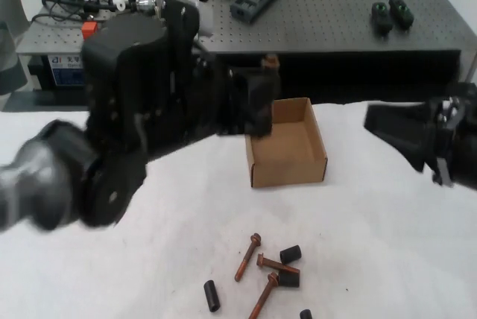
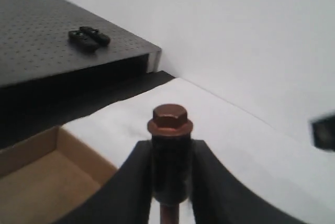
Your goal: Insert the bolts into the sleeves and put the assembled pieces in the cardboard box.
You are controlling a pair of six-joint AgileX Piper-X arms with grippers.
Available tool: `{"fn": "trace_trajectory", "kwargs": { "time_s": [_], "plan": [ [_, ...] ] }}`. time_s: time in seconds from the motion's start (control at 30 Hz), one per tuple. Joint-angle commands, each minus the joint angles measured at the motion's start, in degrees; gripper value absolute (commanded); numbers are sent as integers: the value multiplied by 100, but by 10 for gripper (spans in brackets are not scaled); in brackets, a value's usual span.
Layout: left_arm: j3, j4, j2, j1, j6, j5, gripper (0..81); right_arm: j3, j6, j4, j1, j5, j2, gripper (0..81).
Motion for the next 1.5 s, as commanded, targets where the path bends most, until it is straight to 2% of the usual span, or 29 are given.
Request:
{"fn": "trace_trajectory", "kwargs": {
  "time_s": [0.0,0.23,0.4,0.57,0.67,0.8,0.87,0.9,1.07,1.2,1.27,1.37,1.47],
  "plan": [
    [-229,180,181,1,-331,-244,7,-28,-174,248,-61,116,-49,411],
    [-3650,2991,2591,1,27,-453,7,-28,-213,852,-145,785,-47,411],
    [-5994,4833,4129,1,185,-510,7,-28,-198,1134,-145,938,-47,411],
    [-7254,5693,5007,-9,185,-502,1,-28,-198,1316,-145,959,-47,411],
    [-7344,5718,5120,-9,185,-502,78,-28,-198,1315,-145,1029,-47,411],
    [-7344,5718,5119,-9,185,-502,303,-28,-261,1315,-128,1019,-30,411],
    [-7344,5718,5089,-9,185,-486,364,-79,-271,1320,-100,1019,60,411],
    [-7353,5730,5055,-9,185,-440,367,-103,-320,1330,-80,1019,123,411],
    [-7354,6252,4456,63,407,-206,324,-579,-771,1893,316,1033,857,411],
    [-7217,6912,3685,205,1220,-707,213,-1131,-1220,2851,892,1591,1789,411],
    [-6950,7190,3339,288,1488,-885,184,-1406,-1234,3253,1223,1872,2309,411],
    [-6060,7175,2695,366,1839,-1035,120,-1610,-1234,3320,1676,2078,2920,411],
    [-4765,6750,1891,406,1895,-1154,22,-1637,-1154,3083,2087,2220,3375,411]
  ]
}}
